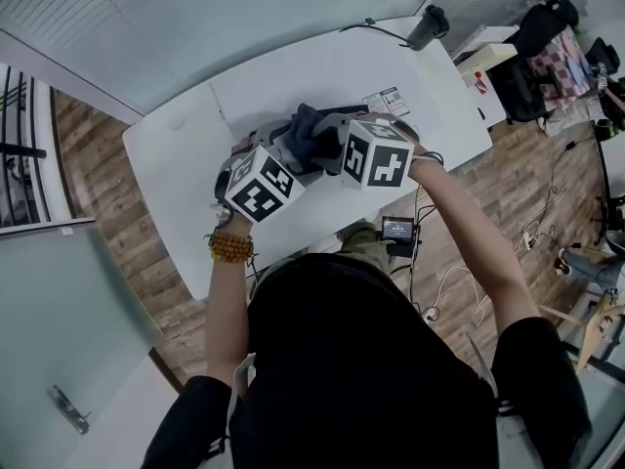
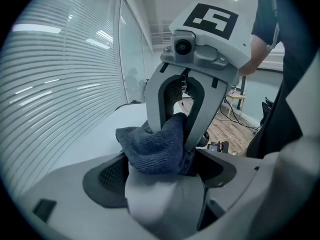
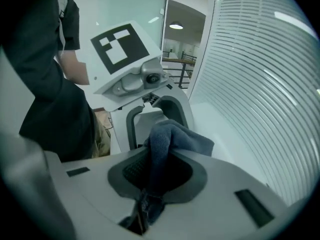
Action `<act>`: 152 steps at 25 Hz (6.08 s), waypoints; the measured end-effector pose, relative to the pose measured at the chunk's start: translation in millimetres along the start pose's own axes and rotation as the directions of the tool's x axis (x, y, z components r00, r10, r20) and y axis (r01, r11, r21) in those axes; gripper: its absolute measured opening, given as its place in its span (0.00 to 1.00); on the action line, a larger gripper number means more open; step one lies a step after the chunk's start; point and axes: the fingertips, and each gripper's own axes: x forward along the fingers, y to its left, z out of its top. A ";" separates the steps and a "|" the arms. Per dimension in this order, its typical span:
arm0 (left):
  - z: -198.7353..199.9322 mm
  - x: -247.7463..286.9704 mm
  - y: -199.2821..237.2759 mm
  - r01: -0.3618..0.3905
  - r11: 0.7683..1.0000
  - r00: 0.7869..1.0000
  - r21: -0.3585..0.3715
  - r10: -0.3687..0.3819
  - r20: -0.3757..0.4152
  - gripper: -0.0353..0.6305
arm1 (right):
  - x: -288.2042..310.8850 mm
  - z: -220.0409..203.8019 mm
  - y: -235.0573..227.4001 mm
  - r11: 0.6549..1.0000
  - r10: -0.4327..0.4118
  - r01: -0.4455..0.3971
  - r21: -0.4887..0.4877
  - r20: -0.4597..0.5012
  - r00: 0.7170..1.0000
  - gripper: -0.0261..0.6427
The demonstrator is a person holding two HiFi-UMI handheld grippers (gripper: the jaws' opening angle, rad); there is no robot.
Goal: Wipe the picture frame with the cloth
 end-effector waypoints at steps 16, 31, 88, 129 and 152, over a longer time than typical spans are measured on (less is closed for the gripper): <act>-2.8 -1.5 0.3 0.000 1.000 1.000 -0.002 0.000 0.005 0.69 | -40.8 -78.4 -21.3 0.991 0.035 -0.058 -0.117 -0.185 0.982 0.11; -1.1 -1.0 1.6 -0.012 1.000 1.000 -0.016 0.012 -0.002 0.69 | -22.8 -67.3 -15.4 0.962 0.089 -0.178 -0.207 -0.376 0.922 0.11; 2.8 -3.6 0.8 0.065 0.993 0.997 0.094 -0.069 0.045 0.74 | -39.9 -17.4 -30.0 1.000 -0.029 0.024 0.019 0.344 0.939 0.11; 4.3 -4.2 1.1 0.033 0.995 0.997 0.090 -0.040 0.068 0.74 | -17.2 -3.0 -47.3 0.994 -0.111 0.107 0.033 0.161 0.981 0.11; 2.5 -3.2 4.2 0.025 0.996 0.997 0.084 -0.031 0.071 0.74 | -41.0 -72.6 -26.7 0.854 -0.449 0.432 0.291 -0.008 0.893 0.11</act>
